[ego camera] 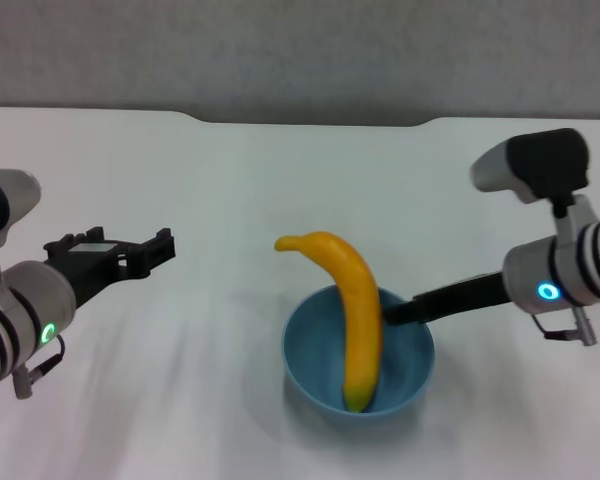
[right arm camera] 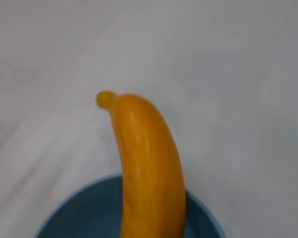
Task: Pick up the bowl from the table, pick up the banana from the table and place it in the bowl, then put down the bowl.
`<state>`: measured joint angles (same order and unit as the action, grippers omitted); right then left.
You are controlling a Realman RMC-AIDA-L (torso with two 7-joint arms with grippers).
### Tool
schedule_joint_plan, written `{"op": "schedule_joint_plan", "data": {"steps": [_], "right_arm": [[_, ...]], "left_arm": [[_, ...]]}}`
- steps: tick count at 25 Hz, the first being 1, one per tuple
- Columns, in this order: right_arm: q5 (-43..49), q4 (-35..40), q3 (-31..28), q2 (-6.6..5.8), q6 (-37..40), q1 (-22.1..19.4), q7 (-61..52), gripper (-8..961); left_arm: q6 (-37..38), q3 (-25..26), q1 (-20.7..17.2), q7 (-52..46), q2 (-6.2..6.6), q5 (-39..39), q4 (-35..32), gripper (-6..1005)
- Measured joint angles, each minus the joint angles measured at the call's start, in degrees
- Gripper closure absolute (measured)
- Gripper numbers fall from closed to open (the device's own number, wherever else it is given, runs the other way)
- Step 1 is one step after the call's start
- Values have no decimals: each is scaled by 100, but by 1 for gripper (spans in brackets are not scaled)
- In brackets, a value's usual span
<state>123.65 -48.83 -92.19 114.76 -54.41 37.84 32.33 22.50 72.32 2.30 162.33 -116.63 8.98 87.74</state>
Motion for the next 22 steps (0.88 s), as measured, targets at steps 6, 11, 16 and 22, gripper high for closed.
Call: {"op": "schedule_joint_plan", "data": {"steps": [6, 11, 16, 22], "right_arm": [[320, -1219, -155, -3, 169, -825, 81, 316], [107, -1754, -163, 21, 845, -1505, 442, 319], [-766, -1733, -35, 29, 1618, -1923, 1439, 321], [-2862, -1129, 594, 37, 2916, -2266, 3827, 326]], "left_arm": [[-241, 70, -111, 0, 0, -6, 12, 132], [-1143, 83, -461, 26, 0, -30, -107, 131], [-2116, 34, -529, 29, 0, -37, -621, 134], [-3893, -21, -501, 3, -7, 13, -1848, 134]]}}
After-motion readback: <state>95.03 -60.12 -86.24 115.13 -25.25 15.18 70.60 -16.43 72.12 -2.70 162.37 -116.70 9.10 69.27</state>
